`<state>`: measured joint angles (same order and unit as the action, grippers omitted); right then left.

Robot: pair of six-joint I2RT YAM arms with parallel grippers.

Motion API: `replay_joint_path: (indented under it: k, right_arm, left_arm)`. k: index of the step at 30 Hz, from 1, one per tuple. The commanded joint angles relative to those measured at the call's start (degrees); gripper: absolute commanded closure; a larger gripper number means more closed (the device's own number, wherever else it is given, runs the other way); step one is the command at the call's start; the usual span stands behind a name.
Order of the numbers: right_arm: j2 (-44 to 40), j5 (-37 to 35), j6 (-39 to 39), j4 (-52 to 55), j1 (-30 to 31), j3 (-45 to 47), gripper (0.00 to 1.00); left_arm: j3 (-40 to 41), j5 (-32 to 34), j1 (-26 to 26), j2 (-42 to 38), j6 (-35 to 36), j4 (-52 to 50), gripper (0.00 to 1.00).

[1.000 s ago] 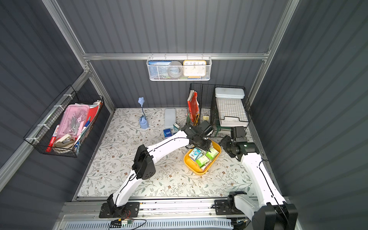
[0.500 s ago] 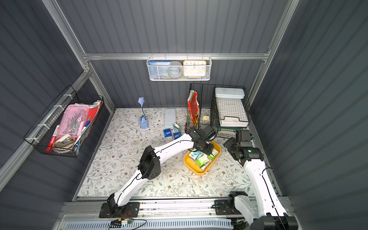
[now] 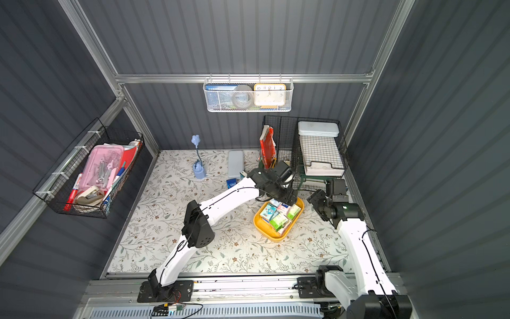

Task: Put the pocket tissues into the storage box
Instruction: Place the pocket tissues in the storage box, then pick up the pocket tissues from the center of the board.

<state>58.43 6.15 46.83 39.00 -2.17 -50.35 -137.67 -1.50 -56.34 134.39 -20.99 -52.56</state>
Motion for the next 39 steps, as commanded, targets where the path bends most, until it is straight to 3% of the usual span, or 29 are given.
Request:
replay_joint_path:
  k: [1, 11, 18, 39]
  right_arm:
    - [0.63, 1.4, -1.21, 0.81, -0.09, -1.6, 0.35]
    - [2.79, 4.29, -2.27, 0.68, 0.56, -2.38, 0.36]
    - [3.76, 5.07, -2.6, -0.44, 1.34, -2.04, 0.35]
    - [6.07, 5.79, -3.68, -1.64, 1.48, -0.81, 0.35]
  left_arm:
    - [2.4, -0.53, 2.78, -5.85, -0.64, 1.24, 0.22]
    - [17.19, 8.15, 12.15, -12.06, -0.22, -0.21, 0.31]
    - [26.23, 13.07, 16.76, -12.33, -6.91, 2.72, 0.24]
    - [23.63, 17.02, 17.05, -0.74, -15.1, 7.09, 0.22]
